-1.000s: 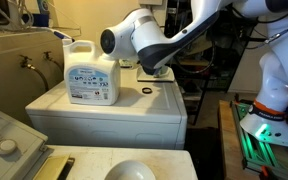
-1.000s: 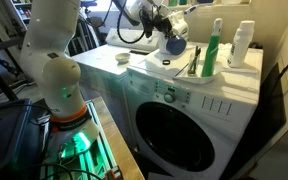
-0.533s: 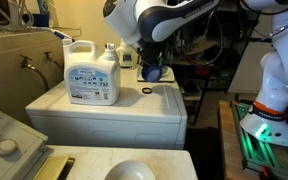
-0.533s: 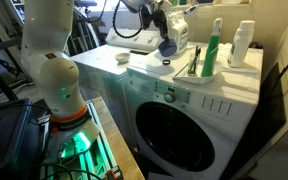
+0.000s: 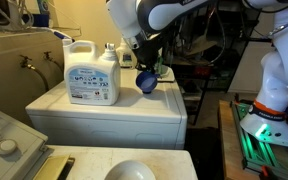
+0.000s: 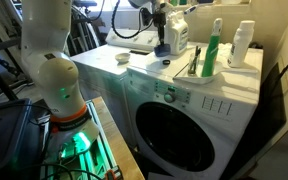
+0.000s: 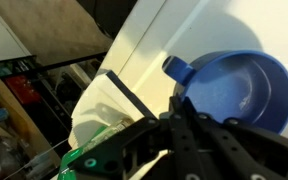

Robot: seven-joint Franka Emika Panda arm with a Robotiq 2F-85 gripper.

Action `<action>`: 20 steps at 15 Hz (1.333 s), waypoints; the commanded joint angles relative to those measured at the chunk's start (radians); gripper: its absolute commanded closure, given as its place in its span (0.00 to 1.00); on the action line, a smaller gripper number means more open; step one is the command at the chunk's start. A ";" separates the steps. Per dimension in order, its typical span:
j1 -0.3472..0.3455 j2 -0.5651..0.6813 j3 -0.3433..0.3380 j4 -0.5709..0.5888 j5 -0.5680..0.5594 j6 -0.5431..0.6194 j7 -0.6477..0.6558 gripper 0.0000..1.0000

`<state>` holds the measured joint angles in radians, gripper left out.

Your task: Remove the blue measuring cup from the white bowl on the left laundry machine and pour the content of the blue bowl on the right laundry machine before putting it down on the right laundry machine

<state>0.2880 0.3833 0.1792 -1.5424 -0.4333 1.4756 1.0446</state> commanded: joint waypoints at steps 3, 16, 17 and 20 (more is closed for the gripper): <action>-0.012 -0.035 -0.075 0.015 0.131 0.039 0.150 0.99; -0.060 0.048 -0.161 0.049 0.239 0.188 0.685 0.99; -0.071 0.054 -0.162 0.046 0.267 0.217 0.707 0.99; -0.090 0.060 -0.168 0.032 0.321 0.284 0.733 0.69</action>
<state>0.2208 0.4397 0.0137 -1.4940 -0.1725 1.6956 1.7332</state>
